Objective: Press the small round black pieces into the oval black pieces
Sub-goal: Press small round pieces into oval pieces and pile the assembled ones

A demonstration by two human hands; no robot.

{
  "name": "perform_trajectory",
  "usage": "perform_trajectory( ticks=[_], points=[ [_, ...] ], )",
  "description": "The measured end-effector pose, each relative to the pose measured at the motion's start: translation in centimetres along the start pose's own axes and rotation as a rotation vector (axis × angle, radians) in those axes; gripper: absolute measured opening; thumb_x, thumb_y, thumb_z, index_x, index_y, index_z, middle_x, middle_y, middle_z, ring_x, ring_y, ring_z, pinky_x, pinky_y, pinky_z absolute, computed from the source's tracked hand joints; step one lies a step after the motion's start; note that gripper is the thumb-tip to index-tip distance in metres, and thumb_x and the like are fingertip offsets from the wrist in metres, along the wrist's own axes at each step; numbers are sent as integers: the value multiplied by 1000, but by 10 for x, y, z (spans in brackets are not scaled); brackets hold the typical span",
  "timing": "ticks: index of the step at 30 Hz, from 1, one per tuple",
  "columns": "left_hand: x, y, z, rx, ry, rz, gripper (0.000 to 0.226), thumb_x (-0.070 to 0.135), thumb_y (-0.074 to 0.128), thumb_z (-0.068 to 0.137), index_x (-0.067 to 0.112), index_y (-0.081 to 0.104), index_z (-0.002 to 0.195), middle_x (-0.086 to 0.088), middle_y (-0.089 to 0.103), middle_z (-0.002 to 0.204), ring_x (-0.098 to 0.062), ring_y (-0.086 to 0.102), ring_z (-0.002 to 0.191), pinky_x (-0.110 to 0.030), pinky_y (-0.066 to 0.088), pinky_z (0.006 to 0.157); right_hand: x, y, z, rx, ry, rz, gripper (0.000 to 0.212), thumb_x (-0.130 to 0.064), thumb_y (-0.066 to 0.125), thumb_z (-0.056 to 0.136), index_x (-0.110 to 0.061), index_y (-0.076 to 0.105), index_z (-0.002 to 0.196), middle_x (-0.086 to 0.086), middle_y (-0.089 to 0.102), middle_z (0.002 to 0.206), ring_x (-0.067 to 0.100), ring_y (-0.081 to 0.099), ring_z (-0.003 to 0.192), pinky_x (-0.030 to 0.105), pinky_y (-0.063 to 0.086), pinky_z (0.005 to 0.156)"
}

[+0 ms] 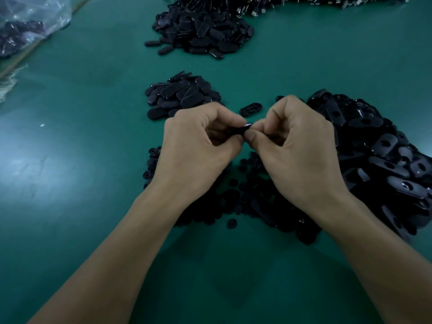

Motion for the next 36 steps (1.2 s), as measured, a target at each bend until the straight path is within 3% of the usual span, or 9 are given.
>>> perform_trajectory(
  ticks=[5,10,13,16,20,22,25,36],
  points=[
    [0,1,-1,17,8,14,29,3,80,82,30,71,87,13,75,82,-1,73,76,-19,57,72,-5,-2,-1,39,-64,-45,42,-3,75,86,-28,46,67,-6,69,74,15,70,70,33,56,60],
    [0,-1,0,65,16,27,26,6,80,84,29,69,88,14,74,81,-2,71,73,-18,56,70,-9,-3,-2,-2,-169,-65,28,1,72,88,-19,57,75,-1,65,67,19,66,59,35,51,53],
    [-2,-2,1,80,10,18,25,3,78,84,27,69,88,13,74,81,-3,71,73,-18,55,70,-10,-2,-1,-36,-183,-46,20,-2,73,88,-18,62,83,-4,69,72,14,69,65,31,55,59],
    [-2,-1,2,50,-21,-32,23,6,77,83,27,69,87,11,75,80,-6,71,73,-19,54,67,-7,-3,0,-2,-167,-41,15,-6,73,88,-17,67,96,-10,69,84,6,67,78,17,52,69],
    [-5,1,2,4,-87,-134,25,8,77,84,30,67,89,8,76,81,-9,71,71,-27,58,68,4,-2,5,-70,-81,-77,25,-15,68,94,-23,71,118,-13,69,103,-1,64,94,9,48,82],
    [-7,0,2,-33,-112,-183,23,7,77,84,26,67,92,5,76,79,-11,69,67,-32,58,68,9,-1,8,-120,-34,10,20,-14,69,94,-22,74,112,-16,72,99,-3,67,94,14,52,86],
    [-8,-2,4,-56,-136,-239,23,5,79,85,22,66,95,7,75,75,-8,69,65,-26,59,65,14,-4,13,-146,24,136,15,-15,74,91,-27,75,99,-14,75,89,1,71,88,20,56,82],
    [-10,0,3,-20,-172,-285,24,3,82,82,22,73,93,3,77,77,-13,74,68,-20,58,67,16,-6,13,-198,39,158,16,-18,77,88,-32,70,87,-18,73,80,0,69,74,12,52,67]
  ],
)
Point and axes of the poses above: each hand's wrist, its own z-axis towards the middle knuckle, its own y-axis out of the palm, x = y × z, the point moved 4 cm from there along z, towards the middle knuckle
